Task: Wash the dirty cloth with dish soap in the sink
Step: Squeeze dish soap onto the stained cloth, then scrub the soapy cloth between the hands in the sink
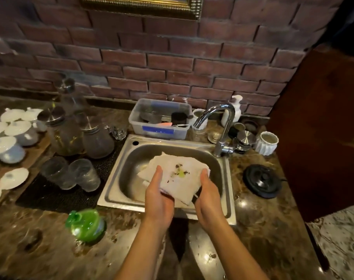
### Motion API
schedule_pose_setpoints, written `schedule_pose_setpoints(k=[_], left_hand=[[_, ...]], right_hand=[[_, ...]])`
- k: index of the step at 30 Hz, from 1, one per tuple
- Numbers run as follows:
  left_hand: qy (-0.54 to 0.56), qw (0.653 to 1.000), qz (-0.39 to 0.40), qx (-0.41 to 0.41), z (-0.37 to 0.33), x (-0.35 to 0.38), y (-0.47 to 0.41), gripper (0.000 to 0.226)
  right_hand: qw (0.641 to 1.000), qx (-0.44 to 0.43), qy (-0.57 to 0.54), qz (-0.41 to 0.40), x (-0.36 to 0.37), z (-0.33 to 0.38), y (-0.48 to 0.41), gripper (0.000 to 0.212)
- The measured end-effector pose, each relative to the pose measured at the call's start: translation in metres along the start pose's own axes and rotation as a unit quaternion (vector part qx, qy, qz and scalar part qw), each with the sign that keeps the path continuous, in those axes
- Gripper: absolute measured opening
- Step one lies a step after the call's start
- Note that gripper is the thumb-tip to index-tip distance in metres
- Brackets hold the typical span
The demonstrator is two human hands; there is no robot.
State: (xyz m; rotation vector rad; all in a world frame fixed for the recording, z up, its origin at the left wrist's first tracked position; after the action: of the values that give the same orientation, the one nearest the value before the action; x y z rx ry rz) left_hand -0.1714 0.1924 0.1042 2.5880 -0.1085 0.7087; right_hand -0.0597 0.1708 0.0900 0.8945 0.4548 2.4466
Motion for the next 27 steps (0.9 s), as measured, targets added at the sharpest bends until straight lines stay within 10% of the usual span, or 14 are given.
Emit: schedule_pose_setpoints(k=[18, 27], left_hand=[[-0.139, 0.963, 0.013, -0.23, 0.018, -0.023, -0.131, 0.042], [-0.239, 0.968, -0.061, -0.042, 0.041, -0.06, -0.195, 0.024]], right_hand=[[0.941, -0.038, 0.313, 0.122, -0.02, 0.019, -0.127, 0.033], [0.984, -0.006, 0.176, -0.034, -0.019, -0.036, -0.172, 0.024]])
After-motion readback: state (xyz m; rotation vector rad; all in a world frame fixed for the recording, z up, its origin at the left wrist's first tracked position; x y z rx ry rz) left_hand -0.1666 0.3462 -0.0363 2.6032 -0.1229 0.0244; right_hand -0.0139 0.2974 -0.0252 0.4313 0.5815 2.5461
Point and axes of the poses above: each hand's wrist, its own y-axis away from the middle knuckle, its own x-axis out of the palm, z = x × y, the point moved 1 cm from there along -y, towards the middle knuckle, and after that the axes turned 15 degrees about -y, right-handed, at the moved point
